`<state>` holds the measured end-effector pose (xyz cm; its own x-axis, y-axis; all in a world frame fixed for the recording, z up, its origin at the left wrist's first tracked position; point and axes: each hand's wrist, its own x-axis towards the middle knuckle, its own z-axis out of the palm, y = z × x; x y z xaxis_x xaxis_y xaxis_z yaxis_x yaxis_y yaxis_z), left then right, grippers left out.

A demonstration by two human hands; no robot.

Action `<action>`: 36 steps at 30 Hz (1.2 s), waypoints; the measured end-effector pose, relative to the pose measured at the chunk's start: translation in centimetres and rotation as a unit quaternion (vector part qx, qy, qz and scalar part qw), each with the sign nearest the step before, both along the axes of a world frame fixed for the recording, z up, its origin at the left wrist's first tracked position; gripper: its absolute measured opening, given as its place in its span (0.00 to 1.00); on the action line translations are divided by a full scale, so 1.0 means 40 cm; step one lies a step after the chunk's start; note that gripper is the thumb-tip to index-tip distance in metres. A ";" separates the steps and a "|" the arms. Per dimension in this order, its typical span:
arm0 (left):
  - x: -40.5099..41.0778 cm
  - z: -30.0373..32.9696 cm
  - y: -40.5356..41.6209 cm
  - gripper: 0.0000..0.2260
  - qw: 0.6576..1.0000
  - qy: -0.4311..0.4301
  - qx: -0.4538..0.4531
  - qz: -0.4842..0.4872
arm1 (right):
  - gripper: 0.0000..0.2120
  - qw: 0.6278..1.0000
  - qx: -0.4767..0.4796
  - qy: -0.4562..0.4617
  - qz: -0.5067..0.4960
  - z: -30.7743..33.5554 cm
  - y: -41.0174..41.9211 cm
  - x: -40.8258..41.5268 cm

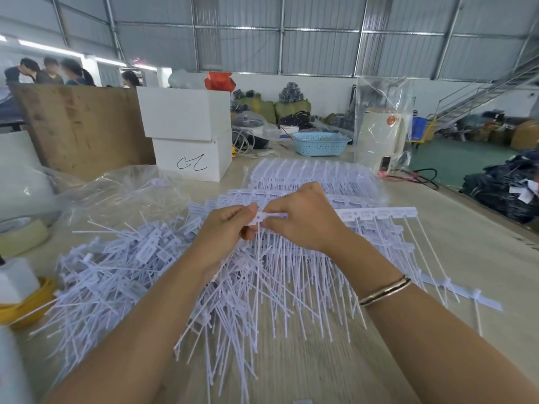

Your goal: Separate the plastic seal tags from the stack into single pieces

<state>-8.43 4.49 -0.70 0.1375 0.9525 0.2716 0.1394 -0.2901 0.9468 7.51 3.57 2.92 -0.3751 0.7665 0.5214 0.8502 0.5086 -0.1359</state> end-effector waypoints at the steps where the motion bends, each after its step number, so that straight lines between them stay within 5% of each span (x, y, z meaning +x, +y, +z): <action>1: 0.001 0.001 0.000 0.20 1.000 -0.006 -0.004 -0.001 | 0.10 1.000 -0.001 0.002 0.000 0.000 0.001 0.000; 24: 0.020 -0.003 -0.003 0.14 0.989 -0.139 -0.003 -0.050 | 0.12 0.995 0.082 0.046 0.035 0.000 -0.008 0.001; 28: -0.015 0.017 0.005 0.13 0.966 -0.250 -0.026 -0.068 | 0.08 0.989 0.065 0.122 0.059 0.007 -0.017 0.012; 31: -0.034 0.013 0.015 0.17 0.995 -0.067 0.054 0.048 | 0.10 0.994 0.076 0.059 0.050 0.022 -0.017 0.008; 36: -0.035 -0.021 0.027 0.13 0.956 0.222 0.120 0.148 | 0.18 0.998 0.053 -0.026 -0.010 0.031 -0.016 0.014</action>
